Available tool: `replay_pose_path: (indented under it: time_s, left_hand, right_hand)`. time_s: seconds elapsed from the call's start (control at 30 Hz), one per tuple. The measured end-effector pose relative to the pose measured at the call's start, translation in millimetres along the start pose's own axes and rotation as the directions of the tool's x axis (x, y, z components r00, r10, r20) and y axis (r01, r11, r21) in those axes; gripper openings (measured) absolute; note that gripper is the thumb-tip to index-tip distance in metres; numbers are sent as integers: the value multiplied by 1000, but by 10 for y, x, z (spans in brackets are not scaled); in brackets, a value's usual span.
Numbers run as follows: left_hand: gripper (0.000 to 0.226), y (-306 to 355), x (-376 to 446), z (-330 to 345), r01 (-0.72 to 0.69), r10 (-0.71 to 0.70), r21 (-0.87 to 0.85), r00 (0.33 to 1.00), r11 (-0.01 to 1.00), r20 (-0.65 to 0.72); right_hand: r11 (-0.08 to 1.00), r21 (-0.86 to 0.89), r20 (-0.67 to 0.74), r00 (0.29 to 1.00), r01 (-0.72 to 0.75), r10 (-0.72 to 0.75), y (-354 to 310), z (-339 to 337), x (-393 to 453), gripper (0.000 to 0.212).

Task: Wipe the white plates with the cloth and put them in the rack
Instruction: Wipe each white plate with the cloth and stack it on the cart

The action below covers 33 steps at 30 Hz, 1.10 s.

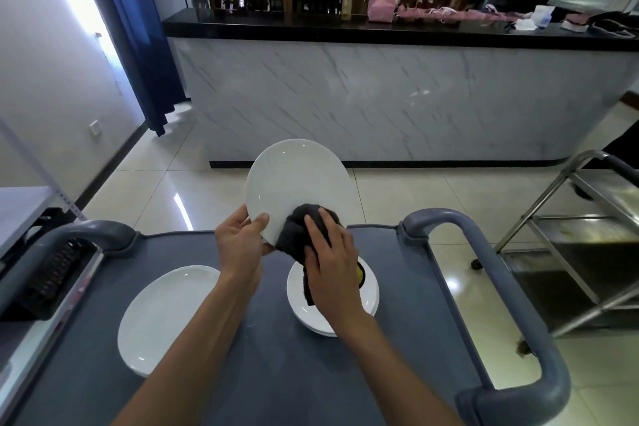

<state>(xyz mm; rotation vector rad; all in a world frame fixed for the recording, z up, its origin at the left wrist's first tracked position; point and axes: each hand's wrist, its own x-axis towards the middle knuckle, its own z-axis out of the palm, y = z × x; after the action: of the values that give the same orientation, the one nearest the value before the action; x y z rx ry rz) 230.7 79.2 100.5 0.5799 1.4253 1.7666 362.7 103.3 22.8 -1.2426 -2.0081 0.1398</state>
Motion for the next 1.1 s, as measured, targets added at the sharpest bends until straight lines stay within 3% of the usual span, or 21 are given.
replay_pose_path:
  time_s: [0.23, 0.57, 1.1]
  left_hand:
    - [25, -44, -19, -4, 36, -37, -19, 999, 999, -37]
    - [24, -35, -42, 60, 40, -40, 8, 999, 999, 3]
    - [25, -98, -83, -65, 112, -131, 132, 981, 985, 143]
  right_hand:
    - [993, -33, -32, 993, 111, -112, 78, -6, -137, 49]
    - [989, -128, -54, 995, 76, -84, 377, -146, 76, 71]
    - [984, -166, -105, 991, 65, -83, 482, -300, 756, 48]
